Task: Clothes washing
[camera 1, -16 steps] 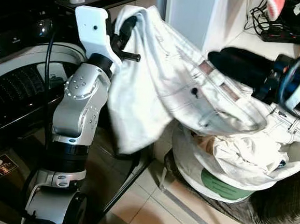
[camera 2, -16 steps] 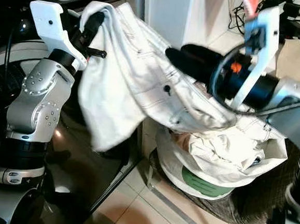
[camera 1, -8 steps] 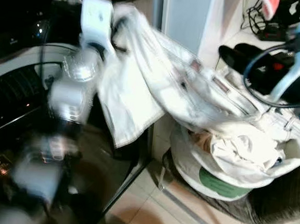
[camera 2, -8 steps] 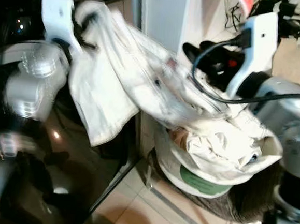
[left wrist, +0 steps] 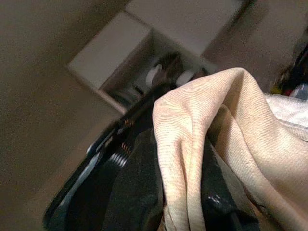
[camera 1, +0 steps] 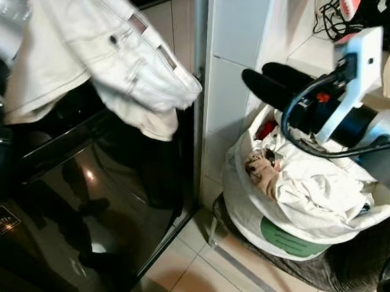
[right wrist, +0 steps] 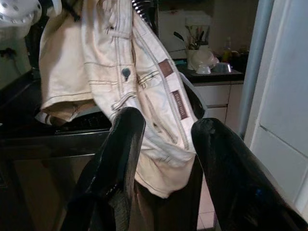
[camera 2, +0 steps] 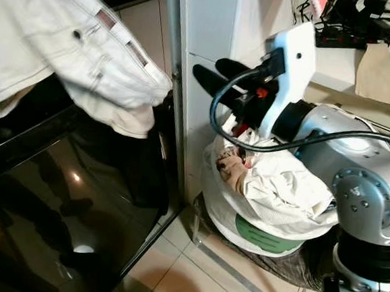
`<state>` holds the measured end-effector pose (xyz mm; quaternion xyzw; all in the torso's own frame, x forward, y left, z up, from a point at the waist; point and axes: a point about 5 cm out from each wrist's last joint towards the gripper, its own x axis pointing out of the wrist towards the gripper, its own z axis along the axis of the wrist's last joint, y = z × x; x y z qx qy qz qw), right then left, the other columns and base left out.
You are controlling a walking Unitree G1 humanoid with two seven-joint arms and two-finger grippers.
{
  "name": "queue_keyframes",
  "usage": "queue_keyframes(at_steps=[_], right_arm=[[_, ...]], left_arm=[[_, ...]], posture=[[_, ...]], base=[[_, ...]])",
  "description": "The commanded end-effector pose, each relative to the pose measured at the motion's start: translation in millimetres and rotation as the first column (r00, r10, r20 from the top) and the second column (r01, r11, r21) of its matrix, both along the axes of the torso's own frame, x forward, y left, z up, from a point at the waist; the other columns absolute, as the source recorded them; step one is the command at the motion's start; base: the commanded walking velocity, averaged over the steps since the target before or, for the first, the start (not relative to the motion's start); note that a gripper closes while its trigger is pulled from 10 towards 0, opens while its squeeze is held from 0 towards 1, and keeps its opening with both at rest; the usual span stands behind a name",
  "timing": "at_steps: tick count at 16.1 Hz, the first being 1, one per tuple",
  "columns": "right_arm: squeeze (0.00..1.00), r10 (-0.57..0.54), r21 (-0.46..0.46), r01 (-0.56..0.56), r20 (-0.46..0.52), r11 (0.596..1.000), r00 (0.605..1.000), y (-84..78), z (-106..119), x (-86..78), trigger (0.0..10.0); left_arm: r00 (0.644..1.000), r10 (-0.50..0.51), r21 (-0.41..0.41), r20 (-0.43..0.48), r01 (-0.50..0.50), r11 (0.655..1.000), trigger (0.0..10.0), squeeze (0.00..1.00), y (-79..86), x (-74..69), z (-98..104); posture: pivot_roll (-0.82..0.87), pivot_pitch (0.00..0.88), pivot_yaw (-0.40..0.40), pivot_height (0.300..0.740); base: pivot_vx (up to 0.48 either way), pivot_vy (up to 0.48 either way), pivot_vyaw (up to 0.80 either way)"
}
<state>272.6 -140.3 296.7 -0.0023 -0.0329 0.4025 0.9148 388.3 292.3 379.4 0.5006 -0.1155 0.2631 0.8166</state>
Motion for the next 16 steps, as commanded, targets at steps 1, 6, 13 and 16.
queue_keyframes(at_steps=[1, 6, 13, 16], right_arm=[[0.0, 0.04, -0.003, -0.04, 0.017, 0.999, 0.999, 7.8, 2, -5.9, 10.0], [0.0, 0.234, -0.098, -0.24, -0.069, 0.966, 0.97, 37.8, -17, -19.6, 10.0], [0.0, 0.245, -0.124, -0.253, -0.08, 0.96, 0.966, 38.9, -20, -21.7, 10.0], [0.0, 0.239, -0.119, -0.246, -0.076, 0.962, 0.968, 38.8, -19, -19.0, 10.0]], left_arm=[[0.999, 0.038, 0.026, 0.032, -0.039, 0.999, 0.0, 0.0, 7.1, -4.6, 10], [0.881, 0.038, -0.046, -0.472, -0.068, 0.997, 10.0, 0.0, 7.0, 10.6, -100], [0.784, -0.1, -0.279, -0.612, -0.096, 0.956, 10.0, 1.0, 3.7, 8.3, -133], [0.802, -0.108, -0.295, -0.587, -0.088, 0.951, 10.0, 1.0, 4.7, 8.9, -126]], posture=[[-0.1, 0.0, 0.11, 0.74], [-0.1, 0.0, 0.091, 0.74], [-0.1, 0.0, 0.092, 0.74], [-0.09, 0.0, 0.089, 0.74]], base=[[0.0, 0.0, 0.0], [0.0, 0.0, 0.0], [0.0, 0.0, 0.0], [0.0, 0.0, 0.0]])
